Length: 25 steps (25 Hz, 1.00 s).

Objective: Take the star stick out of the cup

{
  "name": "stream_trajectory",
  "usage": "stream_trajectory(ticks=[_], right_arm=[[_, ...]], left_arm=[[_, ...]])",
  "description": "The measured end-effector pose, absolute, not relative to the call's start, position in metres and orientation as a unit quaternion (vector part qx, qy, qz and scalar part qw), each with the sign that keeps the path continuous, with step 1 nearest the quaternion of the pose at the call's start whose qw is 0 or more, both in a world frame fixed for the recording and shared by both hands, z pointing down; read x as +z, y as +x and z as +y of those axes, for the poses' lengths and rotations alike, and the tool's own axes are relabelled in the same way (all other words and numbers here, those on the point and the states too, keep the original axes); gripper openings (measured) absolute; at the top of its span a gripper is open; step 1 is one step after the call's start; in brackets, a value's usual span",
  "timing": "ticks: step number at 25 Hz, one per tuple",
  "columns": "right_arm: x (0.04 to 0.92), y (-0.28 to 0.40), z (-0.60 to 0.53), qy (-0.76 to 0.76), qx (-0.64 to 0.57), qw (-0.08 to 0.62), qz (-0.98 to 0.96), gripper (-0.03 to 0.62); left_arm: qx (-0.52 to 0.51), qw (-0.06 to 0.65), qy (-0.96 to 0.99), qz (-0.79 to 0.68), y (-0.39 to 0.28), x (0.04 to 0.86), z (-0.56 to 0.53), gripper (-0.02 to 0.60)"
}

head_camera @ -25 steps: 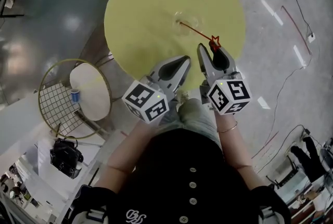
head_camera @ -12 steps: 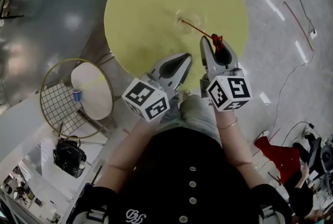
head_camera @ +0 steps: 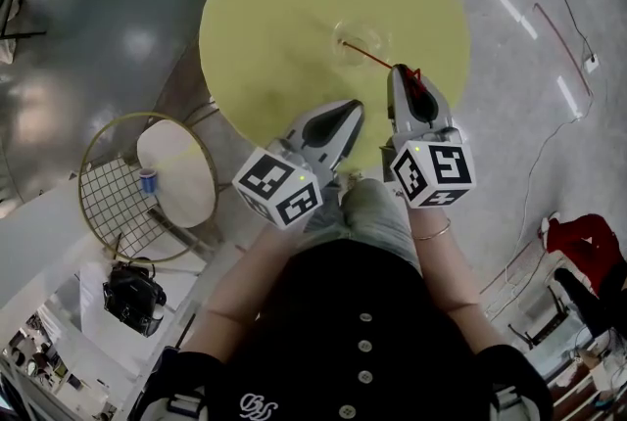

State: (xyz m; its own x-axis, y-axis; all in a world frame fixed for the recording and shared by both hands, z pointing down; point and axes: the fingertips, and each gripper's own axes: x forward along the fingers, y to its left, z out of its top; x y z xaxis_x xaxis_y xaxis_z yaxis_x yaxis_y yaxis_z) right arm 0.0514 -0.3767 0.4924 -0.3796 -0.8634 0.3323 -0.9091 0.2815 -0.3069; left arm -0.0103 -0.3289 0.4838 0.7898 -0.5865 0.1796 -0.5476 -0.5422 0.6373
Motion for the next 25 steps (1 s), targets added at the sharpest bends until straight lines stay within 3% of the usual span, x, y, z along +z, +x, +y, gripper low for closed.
stream_trajectory(ticks=[25], right_arm=[[0.403,0.048,-0.349,0.502,0.13,0.024,-0.855,0.014]], left_arm=[[-0.051,0.287,0.894,-0.339,-0.015,0.435,-0.311,0.012]])
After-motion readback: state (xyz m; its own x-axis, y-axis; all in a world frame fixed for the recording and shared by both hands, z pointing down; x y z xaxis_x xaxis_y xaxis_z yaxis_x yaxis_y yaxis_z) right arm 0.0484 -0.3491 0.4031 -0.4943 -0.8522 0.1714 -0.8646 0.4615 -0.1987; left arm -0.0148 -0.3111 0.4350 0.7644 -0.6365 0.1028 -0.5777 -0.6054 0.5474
